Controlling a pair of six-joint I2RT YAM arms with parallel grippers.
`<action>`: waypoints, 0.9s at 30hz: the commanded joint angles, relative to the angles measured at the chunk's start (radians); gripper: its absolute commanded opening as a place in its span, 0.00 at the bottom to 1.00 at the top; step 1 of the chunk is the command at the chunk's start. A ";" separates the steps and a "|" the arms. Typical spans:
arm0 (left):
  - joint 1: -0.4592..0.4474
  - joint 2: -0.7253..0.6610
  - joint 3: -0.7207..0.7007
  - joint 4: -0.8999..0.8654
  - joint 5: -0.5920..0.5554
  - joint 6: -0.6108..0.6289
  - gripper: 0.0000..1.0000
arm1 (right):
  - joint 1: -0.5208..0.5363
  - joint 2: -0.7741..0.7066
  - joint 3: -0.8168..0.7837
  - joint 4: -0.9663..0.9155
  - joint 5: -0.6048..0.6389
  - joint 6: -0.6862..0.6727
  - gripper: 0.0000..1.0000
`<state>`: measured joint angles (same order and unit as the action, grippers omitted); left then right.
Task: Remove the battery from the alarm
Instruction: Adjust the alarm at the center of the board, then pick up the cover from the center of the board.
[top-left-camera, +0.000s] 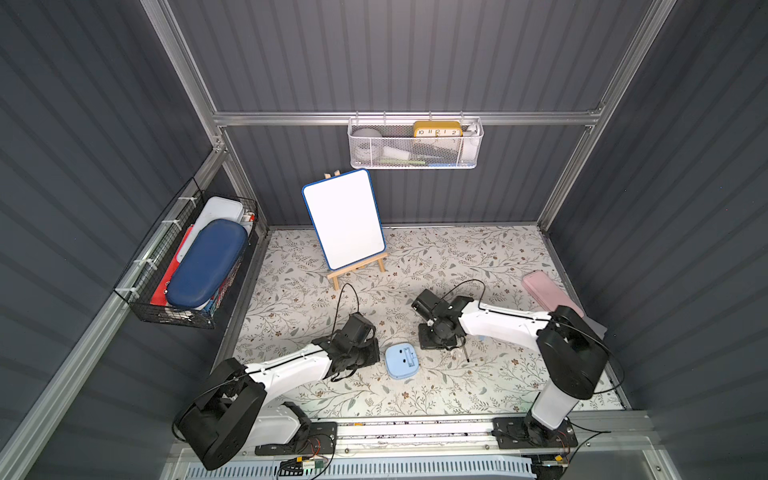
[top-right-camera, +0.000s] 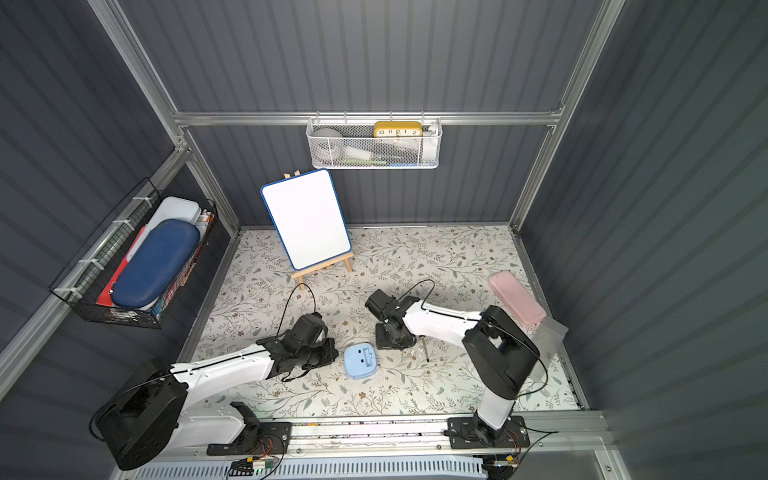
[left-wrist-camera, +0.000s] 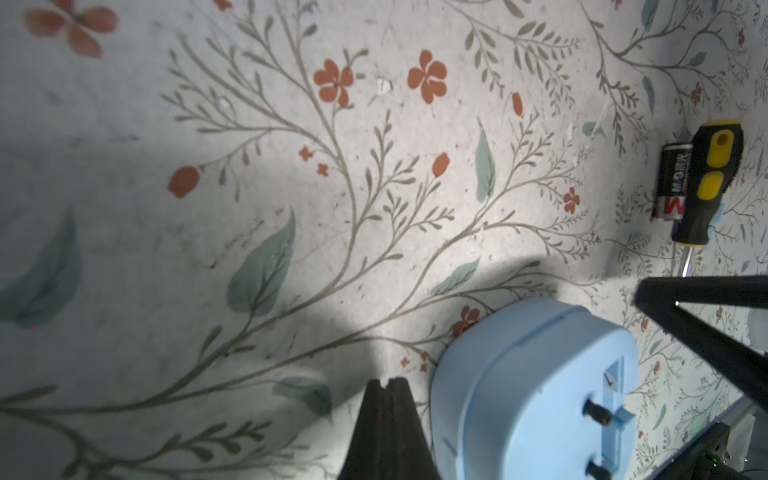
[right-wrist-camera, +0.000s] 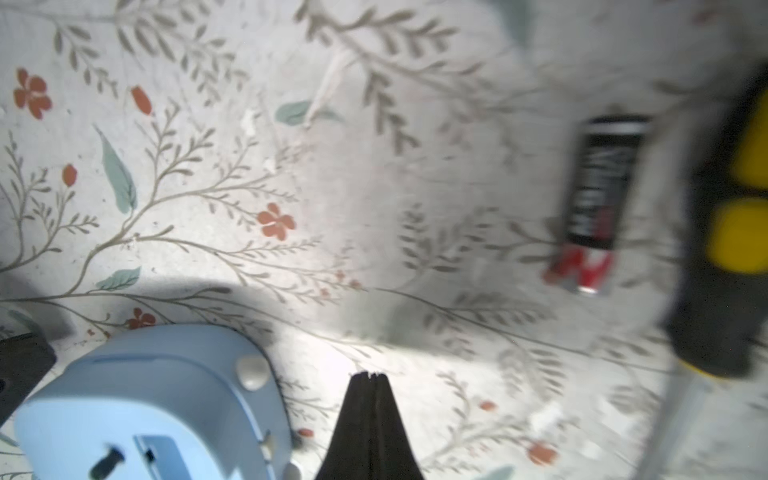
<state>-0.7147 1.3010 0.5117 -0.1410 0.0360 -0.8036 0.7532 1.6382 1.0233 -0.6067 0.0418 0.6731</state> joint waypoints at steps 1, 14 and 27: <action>0.020 -0.016 0.086 -0.054 -0.044 0.033 0.00 | -0.107 -0.141 -0.052 -0.084 0.177 -0.001 0.14; 0.075 0.092 0.333 -0.048 -0.002 0.199 0.37 | -0.383 -0.043 0.006 -0.113 0.157 -0.107 0.10; 0.077 0.101 0.312 -0.019 0.031 0.210 0.40 | -0.399 0.021 -0.037 -0.088 0.119 -0.110 0.18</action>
<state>-0.6415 1.3872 0.8333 -0.1715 0.0479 -0.6205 0.3588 1.6444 1.0000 -0.6811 0.1852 0.5755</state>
